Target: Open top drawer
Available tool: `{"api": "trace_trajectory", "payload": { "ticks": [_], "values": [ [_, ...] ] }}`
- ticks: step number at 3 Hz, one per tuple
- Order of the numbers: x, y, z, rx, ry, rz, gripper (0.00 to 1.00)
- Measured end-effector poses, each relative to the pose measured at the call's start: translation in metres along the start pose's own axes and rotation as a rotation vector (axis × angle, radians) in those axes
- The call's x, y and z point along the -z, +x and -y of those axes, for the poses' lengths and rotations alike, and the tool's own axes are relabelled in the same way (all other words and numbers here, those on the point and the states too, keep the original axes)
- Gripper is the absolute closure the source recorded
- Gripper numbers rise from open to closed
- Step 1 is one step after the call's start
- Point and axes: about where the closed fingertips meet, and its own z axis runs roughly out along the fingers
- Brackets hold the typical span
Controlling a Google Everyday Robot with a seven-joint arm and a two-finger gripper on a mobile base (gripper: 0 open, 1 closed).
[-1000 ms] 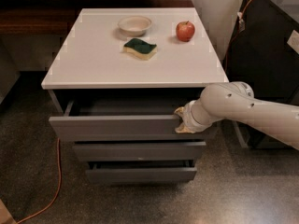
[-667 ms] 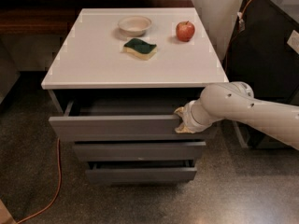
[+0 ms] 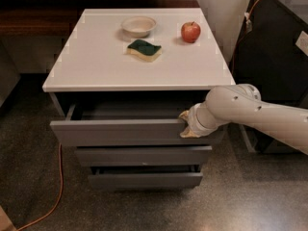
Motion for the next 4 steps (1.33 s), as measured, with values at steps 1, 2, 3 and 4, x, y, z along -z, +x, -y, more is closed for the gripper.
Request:
{"api": "trace_trajectory", "payload": {
  "ticks": [1, 2, 3, 4],
  "values": [
    [0.0003, -0.0001, 0.0002, 0.0, 0.0, 0.0, 1.0],
    [0.0003, -0.0001, 0.0001, 0.0, 0.0, 0.0, 0.84],
    [0.0003, -0.0002, 0.0001, 0.0, 0.0, 0.0, 0.61],
    [0.0003, -0.0002, 0.0001, 0.0, 0.0, 0.0, 0.28]
  ]
}}
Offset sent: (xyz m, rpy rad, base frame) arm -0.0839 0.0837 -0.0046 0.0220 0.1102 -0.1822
